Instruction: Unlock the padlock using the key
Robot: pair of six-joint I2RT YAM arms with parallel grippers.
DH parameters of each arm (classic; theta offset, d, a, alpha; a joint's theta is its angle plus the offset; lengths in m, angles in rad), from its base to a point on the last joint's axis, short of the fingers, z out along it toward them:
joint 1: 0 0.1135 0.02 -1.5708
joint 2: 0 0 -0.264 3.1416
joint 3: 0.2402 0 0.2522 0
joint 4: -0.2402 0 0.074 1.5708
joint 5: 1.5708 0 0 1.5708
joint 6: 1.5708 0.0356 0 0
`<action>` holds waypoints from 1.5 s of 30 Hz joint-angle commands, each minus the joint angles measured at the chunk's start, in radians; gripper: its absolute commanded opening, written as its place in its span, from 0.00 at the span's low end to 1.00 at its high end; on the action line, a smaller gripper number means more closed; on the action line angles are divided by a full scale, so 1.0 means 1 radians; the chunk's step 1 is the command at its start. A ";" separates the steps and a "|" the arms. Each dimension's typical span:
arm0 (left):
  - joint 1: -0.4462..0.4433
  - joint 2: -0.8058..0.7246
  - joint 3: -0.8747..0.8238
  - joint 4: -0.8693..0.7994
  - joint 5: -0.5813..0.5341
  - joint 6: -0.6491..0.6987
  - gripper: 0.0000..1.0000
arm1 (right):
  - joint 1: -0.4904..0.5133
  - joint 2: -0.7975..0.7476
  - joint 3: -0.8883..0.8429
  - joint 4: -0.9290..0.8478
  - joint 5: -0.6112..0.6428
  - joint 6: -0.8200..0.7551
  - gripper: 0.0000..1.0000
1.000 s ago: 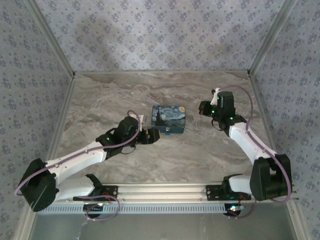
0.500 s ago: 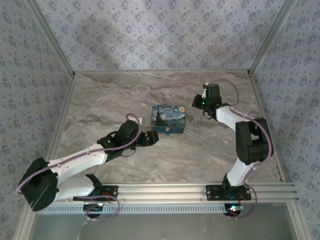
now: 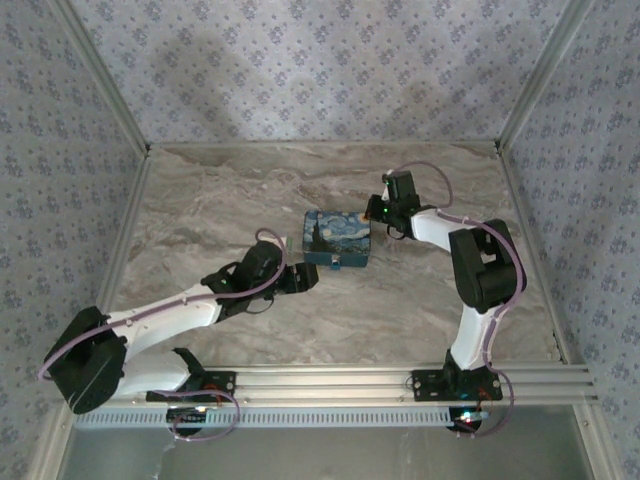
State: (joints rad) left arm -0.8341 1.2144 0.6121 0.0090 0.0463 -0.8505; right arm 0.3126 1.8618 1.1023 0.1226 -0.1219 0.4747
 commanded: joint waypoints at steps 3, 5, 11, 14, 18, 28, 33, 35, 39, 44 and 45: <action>0.001 0.054 0.009 0.080 -0.023 -0.004 0.70 | 0.027 -0.016 -0.023 0.020 0.028 0.016 0.00; 0.007 0.079 0.020 0.097 -0.023 0.000 0.70 | 0.034 -0.021 -0.030 0.022 0.030 0.017 0.00; 0.034 0.163 0.052 0.145 -0.013 -0.002 0.69 | 0.048 -0.023 -0.036 0.023 0.028 0.023 0.00; 0.049 0.189 0.057 0.162 -0.014 -0.010 0.69 | 0.052 -0.026 -0.038 0.024 0.025 0.025 0.00; 0.069 0.205 0.054 0.188 -0.010 -0.015 0.68 | 0.050 -0.031 -0.036 0.014 0.031 0.018 0.00; 0.104 0.220 0.066 0.190 0.009 -0.007 0.60 | -0.012 -0.084 -0.043 -0.047 0.064 -0.008 0.00; 0.105 0.230 0.073 0.198 0.016 -0.007 0.53 | -0.028 -0.092 -0.054 -0.063 0.059 -0.016 0.00; 0.107 0.241 0.080 0.200 0.020 -0.006 0.51 | -0.021 -0.086 -0.058 -0.063 0.054 -0.016 0.00; 0.108 0.258 0.096 0.203 0.024 -0.006 0.46 | 0.005 -0.074 -0.063 -0.059 0.053 -0.015 0.00; 0.124 0.264 0.100 0.200 0.016 -0.003 0.42 | 0.034 -0.060 -0.058 -0.056 0.048 -0.013 0.00; 0.129 0.266 0.098 0.200 0.014 -0.001 0.42 | 0.040 -0.058 -0.056 -0.057 0.045 -0.014 0.00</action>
State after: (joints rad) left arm -0.7193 1.4742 0.6800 0.1879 0.0586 -0.8581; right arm 0.3397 1.7920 1.0451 0.0837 -0.0814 0.4774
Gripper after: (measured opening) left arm 0.421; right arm 0.060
